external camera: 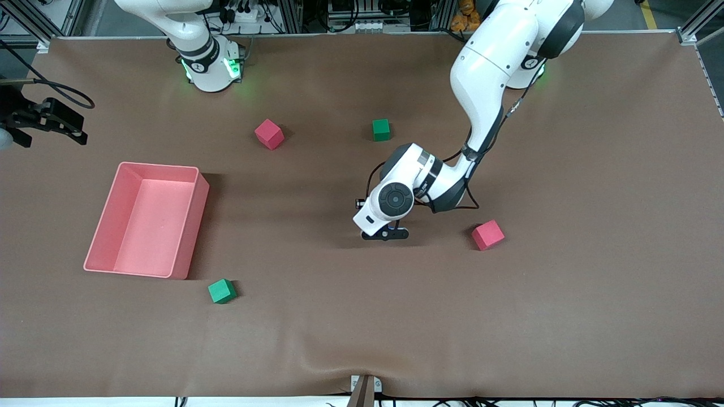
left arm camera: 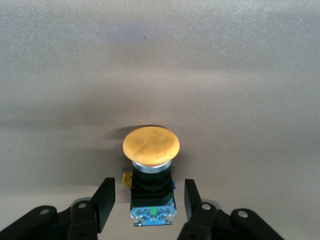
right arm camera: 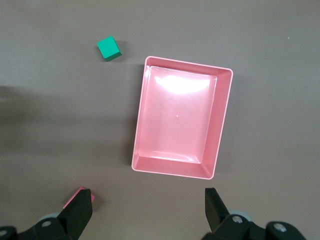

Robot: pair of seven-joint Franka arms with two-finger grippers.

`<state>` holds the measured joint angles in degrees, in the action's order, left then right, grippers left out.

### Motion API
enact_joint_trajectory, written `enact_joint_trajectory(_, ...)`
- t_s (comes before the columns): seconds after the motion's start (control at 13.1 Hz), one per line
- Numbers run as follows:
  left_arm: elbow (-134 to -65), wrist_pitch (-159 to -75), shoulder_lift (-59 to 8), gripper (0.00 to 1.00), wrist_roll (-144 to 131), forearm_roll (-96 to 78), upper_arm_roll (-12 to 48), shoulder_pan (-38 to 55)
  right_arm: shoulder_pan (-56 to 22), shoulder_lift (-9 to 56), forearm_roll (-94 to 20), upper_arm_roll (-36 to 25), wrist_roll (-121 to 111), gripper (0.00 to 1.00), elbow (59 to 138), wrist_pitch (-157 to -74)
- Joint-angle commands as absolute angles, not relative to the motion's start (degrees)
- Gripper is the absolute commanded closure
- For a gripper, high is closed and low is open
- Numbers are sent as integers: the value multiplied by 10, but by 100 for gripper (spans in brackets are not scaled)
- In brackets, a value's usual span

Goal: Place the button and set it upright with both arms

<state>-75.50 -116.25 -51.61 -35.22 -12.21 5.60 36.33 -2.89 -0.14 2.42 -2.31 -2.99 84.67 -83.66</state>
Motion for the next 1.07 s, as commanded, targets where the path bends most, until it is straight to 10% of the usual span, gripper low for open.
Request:
enact_joint_trajectory(0.0,-745,-1155,-522,51,-365,-132,51,367,-21,-1,9,-23,-33,0,839,-828)
enact_joint_trajectory(0.23,-745,-1155,-526,98,-366,-132,51,368,-13,-1,8,-24,-34,0,840,-828)
enact_joint_trajectory(0.99,-744,-1157,-412,100,-450,-48,40,366,-5,1,-8,-29,-34,0,841,-831)
